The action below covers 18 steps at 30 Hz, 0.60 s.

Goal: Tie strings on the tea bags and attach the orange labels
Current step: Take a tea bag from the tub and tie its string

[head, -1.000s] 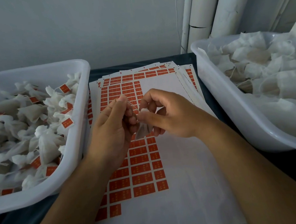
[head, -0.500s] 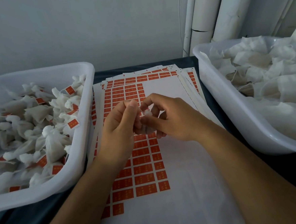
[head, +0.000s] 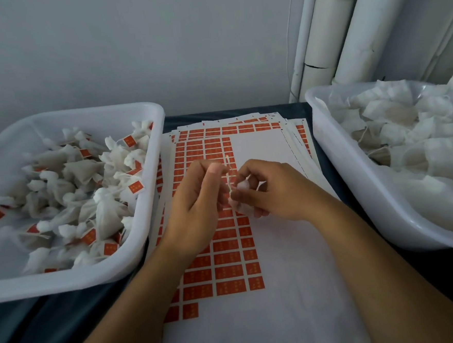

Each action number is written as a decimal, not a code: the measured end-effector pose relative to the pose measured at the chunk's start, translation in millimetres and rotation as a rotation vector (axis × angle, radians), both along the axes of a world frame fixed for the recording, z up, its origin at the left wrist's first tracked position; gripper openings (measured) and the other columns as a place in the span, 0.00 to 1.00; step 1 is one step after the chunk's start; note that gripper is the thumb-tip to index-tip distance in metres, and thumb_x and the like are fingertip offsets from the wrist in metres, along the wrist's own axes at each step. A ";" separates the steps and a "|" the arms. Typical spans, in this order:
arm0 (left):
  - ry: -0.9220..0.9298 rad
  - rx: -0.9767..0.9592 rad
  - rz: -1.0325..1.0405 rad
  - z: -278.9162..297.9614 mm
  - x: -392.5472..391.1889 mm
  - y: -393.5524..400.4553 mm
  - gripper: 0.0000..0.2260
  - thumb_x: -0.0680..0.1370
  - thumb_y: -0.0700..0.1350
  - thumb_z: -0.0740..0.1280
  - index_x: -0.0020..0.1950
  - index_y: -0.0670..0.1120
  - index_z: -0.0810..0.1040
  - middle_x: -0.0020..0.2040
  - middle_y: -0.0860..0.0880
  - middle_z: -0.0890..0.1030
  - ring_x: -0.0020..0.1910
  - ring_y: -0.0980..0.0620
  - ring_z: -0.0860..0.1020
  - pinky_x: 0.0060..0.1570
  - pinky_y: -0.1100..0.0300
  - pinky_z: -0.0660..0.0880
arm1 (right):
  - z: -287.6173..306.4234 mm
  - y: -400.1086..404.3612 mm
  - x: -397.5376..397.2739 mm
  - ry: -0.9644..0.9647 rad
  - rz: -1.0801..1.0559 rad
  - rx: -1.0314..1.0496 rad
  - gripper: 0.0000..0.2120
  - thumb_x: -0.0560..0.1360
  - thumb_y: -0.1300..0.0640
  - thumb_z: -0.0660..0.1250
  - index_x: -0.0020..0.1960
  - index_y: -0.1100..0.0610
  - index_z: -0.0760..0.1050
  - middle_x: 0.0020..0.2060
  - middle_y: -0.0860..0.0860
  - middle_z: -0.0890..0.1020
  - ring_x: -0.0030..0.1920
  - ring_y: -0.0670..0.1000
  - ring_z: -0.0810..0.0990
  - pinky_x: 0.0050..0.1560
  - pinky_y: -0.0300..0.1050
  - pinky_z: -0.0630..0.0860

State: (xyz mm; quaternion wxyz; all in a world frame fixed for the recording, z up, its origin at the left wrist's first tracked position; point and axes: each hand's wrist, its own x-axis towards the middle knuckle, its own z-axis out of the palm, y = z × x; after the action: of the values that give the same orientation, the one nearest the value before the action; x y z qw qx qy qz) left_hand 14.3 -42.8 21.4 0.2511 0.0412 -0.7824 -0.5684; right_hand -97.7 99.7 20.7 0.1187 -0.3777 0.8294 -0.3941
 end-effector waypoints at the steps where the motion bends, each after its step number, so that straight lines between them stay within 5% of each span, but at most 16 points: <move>1: 0.005 -0.017 0.021 -1.4 5.6 -2.6 0.13 0.86 0.51 0.56 0.52 0.45 0.76 0.38 0.52 0.78 0.36 0.54 0.78 0.38 0.65 0.76 | -1.1 0.8 0.9 -0.002 -0.014 0.030 0.10 0.75 0.38 0.71 0.51 0.39 0.73 0.42 0.39 0.80 0.36 0.38 0.84 0.34 0.32 0.80; 4: -0.005 -0.115 -0.022 -3.4 27.6 -7.9 0.10 0.85 0.54 0.59 0.51 0.51 0.75 0.40 0.54 0.78 0.38 0.54 0.77 0.40 0.65 0.77 | -0.6 4.8 6.0 0.011 -0.012 0.109 0.16 0.73 0.36 0.72 0.57 0.35 0.71 0.42 0.37 0.80 0.37 0.35 0.83 0.36 0.32 0.78; 8: -0.226 -0.480 -0.093 -9.6 61.3 -16.5 0.04 0.79 0.58 0.65 0.52 0.62 0.74 0.51 0.64 0.78 0.51 0.59 0.79 0.44 0.70 0.78 | 2.7 11.5 20.8 0.063 -0.039 0.171 0.28 0.72 0.32 0.70 0.68 0.34 0.66 0.41 0.35 0.80 0.38 0.34 0.82 0.39 0.34 0.78; 11: -0.285 -0.658 -0.163 -19.8 90.8 -24.7 0.10 0.77 0.63 0.67 0.57 0.65 0.73 0.55 0.70 0.74 0.56 0.67 0.76 0.48 0.74 0.75 | 1.7 19.4 41.1 0.093 -0.065 0.204 0.30 0.73 0.33 0.70 0.71 0.34 0.64 0.41 0.34 0.78 0.37 0.41 0.82 0.39 0.31 0.74; 18: -0.331 -0.739 -0.157 -27.0 149.0 -39.1 0.27 0.71 0.66 0.72 0.67 0.69 0.68 0.67 0.74 0.63 0.68 0.74 0.64 0.57 0.84 0.61 | -12.8 29.5 107.0 0.019 -0.015 0.158 0.30 0.72 0.32 0.65 0.72 0.33 0.64 0.42 0.29 0.74 0.41 0.35 0.79 0.39 0.25 0.71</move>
State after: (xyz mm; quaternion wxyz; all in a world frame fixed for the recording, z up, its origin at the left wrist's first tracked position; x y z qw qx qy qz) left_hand 163.3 -81.9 -5.6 0.0755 -0.0207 -0.9644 -0.2525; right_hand 9.3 129.2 7.9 0.1374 -0.3648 0.8617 -0.3247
